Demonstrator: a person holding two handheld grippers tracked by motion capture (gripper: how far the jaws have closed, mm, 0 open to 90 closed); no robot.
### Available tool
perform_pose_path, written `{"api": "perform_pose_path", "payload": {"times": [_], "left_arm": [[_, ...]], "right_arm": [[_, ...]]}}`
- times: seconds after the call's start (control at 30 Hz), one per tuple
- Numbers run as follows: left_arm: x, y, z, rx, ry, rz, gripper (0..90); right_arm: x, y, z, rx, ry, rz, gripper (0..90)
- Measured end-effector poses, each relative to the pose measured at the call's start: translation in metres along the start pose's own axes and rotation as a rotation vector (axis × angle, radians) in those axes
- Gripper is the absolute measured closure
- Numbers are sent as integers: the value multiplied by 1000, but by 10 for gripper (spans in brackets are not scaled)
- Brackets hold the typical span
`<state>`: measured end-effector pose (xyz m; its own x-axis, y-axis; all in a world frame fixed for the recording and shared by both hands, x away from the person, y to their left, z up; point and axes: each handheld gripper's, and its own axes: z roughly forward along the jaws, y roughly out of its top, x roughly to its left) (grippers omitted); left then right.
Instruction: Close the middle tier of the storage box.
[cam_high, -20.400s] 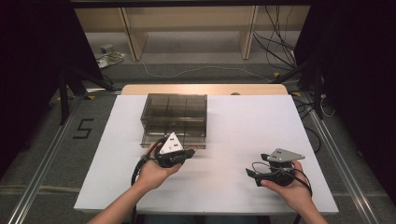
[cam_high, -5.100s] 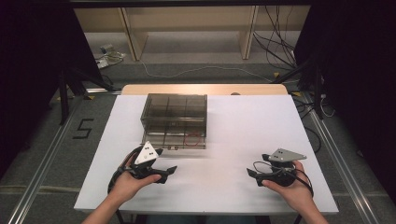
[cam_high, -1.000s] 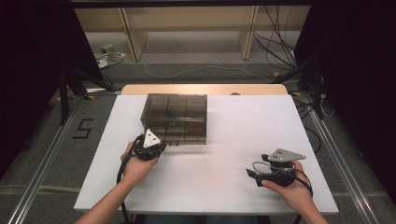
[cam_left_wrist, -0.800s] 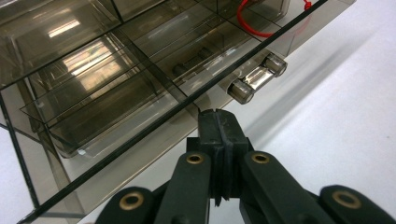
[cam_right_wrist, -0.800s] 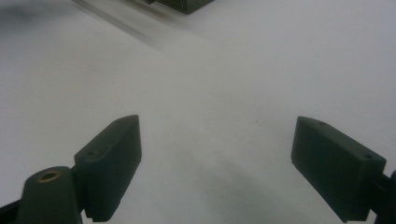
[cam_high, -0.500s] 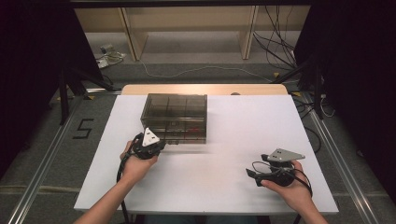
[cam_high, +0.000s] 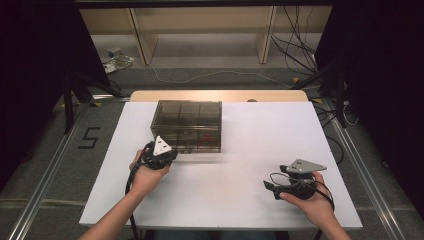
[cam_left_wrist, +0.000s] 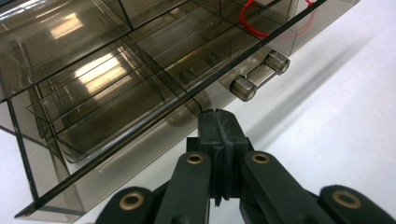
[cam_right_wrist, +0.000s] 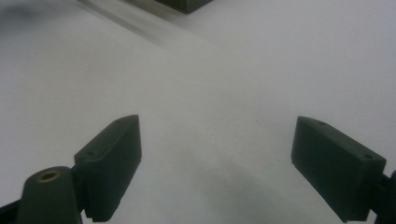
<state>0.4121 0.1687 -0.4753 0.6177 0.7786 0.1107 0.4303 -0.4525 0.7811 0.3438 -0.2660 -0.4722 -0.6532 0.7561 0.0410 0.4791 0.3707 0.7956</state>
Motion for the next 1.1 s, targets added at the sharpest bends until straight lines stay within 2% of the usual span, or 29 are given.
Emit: {"api": "perform_pose_path", "payload": {"times": [1.1], "left_arm": [[4,4,3,-6,6,-8,898]], "right_arm": [[0,0,0,-1,0,1,168]]}}
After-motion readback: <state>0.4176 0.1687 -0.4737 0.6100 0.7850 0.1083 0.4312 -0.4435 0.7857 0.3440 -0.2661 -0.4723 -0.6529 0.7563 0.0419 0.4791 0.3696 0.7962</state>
